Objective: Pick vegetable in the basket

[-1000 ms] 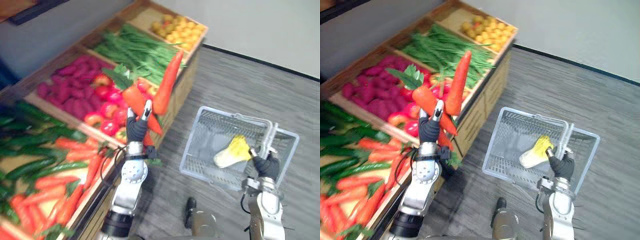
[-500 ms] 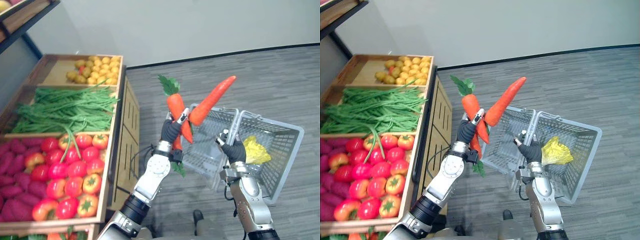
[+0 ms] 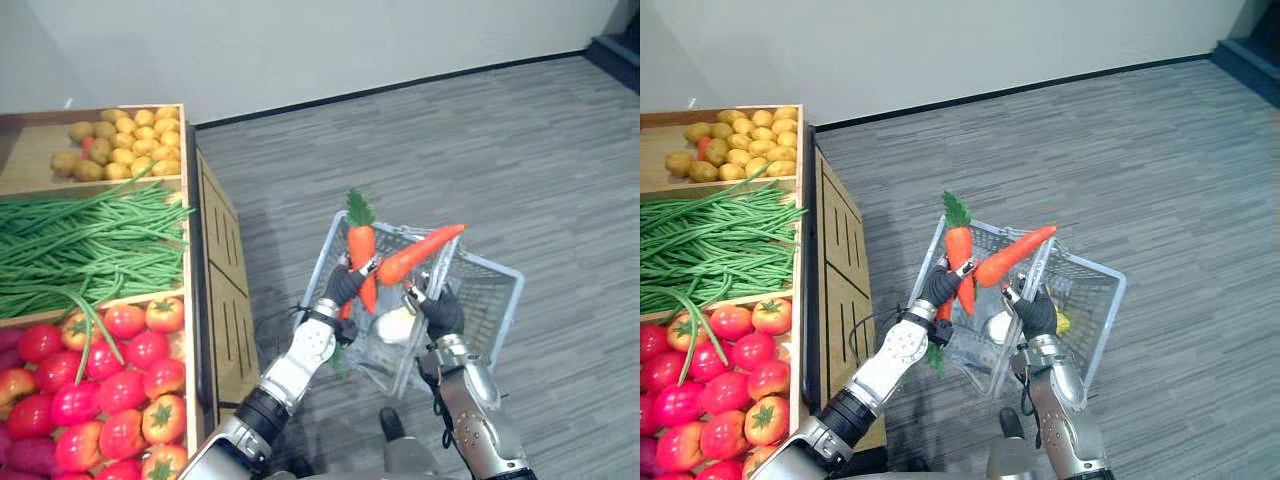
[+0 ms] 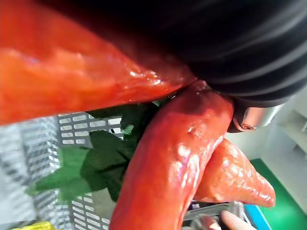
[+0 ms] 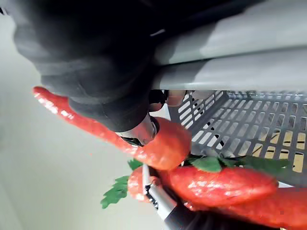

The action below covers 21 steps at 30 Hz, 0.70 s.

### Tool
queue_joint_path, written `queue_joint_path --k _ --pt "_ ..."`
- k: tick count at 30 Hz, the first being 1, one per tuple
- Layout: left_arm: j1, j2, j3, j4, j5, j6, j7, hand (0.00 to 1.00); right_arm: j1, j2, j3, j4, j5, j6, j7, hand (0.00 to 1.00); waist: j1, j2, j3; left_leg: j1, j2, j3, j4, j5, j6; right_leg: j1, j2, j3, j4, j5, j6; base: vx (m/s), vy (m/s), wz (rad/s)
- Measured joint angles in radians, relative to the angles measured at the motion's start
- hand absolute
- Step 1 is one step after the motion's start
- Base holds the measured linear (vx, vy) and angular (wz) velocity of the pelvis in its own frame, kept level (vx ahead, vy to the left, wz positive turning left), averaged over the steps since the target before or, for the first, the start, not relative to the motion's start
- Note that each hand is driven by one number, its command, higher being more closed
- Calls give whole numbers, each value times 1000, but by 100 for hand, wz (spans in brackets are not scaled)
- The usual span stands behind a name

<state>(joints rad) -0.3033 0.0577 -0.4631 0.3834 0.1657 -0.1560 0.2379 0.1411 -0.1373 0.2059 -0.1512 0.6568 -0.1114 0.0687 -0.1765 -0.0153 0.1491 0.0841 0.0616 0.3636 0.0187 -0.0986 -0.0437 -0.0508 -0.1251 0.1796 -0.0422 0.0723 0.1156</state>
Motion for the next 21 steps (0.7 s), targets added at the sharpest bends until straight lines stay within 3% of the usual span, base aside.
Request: queue_joint_path --k 7,8,12,21 --pt "0 -6 -6 96 9 5 -19 100 1 2 101 -71 148 1 20 100 -3 -14 -8 1 -6 6 -6 0 0 -6 -3 9 -1 0 0 -20 -17 -3" --pt "-1 -6 -11 118 25 15 -19 0 -4 0 132 -72 165 1 27 100 -4 -17 -11 1 -6 6 -7 0 0 -6 -3 9 -2 0 0 -27 -45 0" --pt "-1 -9 -43 154 43 33 -20 0 -16 1 204 -73 200 1 45 100 -5 -30 -19 2 -6 6 -7 0 0 -6 -4 10 -2 0 0 -14 -20 0" --pt "0 -24 -49 158 43 37 -18 0 -26 3 205 -73 184 1 42 100 -9 -47 -30 15 -10 10 -9 0 0 2 -5 12 2 0 0 -30 -34 -2"
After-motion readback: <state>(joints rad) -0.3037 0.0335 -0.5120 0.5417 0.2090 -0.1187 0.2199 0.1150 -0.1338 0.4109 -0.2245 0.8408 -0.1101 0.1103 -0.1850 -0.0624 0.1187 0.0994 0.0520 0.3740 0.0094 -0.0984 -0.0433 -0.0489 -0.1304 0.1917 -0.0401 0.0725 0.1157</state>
